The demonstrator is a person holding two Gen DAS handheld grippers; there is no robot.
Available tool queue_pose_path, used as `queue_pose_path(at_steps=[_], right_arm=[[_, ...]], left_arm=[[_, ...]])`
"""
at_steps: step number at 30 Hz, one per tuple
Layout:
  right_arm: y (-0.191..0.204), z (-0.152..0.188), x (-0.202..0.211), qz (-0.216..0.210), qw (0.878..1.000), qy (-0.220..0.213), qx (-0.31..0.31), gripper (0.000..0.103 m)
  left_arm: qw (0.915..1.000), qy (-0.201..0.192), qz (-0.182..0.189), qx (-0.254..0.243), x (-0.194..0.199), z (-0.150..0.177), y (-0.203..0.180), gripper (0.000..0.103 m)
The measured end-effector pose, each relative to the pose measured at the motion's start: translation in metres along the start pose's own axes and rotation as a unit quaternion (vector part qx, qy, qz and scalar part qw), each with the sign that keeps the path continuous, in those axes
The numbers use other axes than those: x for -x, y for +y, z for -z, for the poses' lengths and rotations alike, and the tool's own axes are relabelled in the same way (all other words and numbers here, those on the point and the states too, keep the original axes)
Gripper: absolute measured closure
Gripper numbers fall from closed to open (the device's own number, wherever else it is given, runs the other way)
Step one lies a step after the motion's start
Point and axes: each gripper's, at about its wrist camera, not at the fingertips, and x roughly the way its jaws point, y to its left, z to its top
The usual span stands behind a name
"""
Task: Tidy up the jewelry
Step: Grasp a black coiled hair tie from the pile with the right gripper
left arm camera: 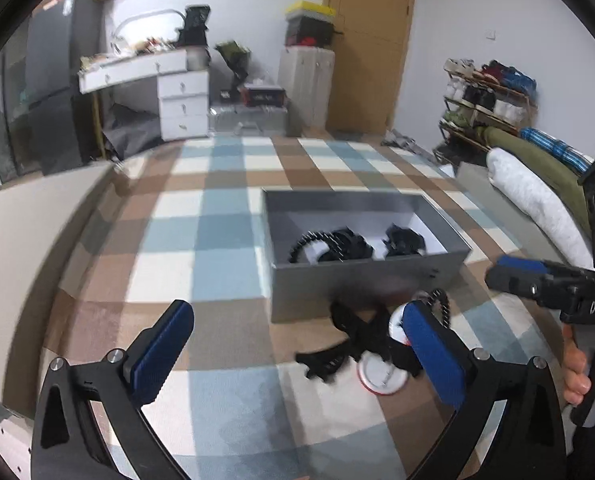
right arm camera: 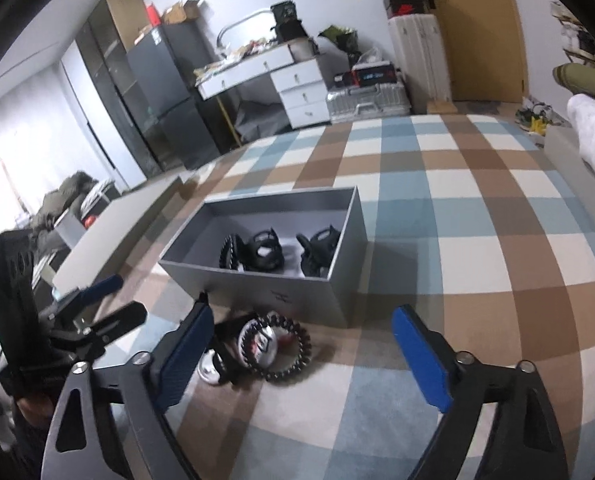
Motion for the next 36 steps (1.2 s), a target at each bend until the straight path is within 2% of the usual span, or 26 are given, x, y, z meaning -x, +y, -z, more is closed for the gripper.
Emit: queue_pose_path(at_steps=[1, 5, 9, 15, 17, 32, 36], right_arm=[[-0.001, 0.001, -0.001, 0.002, 1.0, 0.005, 0.003, 0.015], [-0.005, 0.004, -0.005, 0.003, 1.0, 0.022, 0.007, 0.03], [-0.004, 0.008, -0.009, 0.0, 0.999, 0.031, 0.013, 0.034], [0.0, 0.014, -0.023, 0.001, 0.998, 0.052, 0.019, 0.047], [0.0, 0.016, -0.027, 0.003, 0.998, 0.056, 0.02, 0.055], [0.007, 0.023, -0.038, 0.021, 0.997, 0.064, 0.035, 0.057], [0.009, 0.024, -0.043, 0.033, 0.996, 0.068, 0.037, 0.062]], left_arm=[[1.0, -0.004, -0.001, 0.0, 0.001, 0.0, 0.001, 0.001], [0.9999, 0.007, 0.011, 0.011, -0.003, 0.003, 0.005, 0.001], [0.9996, 0.016, 0.013, 0.02, -0.007, 0.007, 0.009, 0.001], [0.9992, 0.024, 0.012, 0.029, -0.009, 0.009, 0.013, 0.001], [0.9992, 0.025, 0.013, 0.03, -0.01, 0.009, 0.012, 0.001], [0.9989, 0.037, 0.011, 0.025, -0.014, 0.013, 0.013, 0.001], [0.9988, 0.041, 0.011, 0.025, -0.016, 0.013, 0.012, 0.001]])
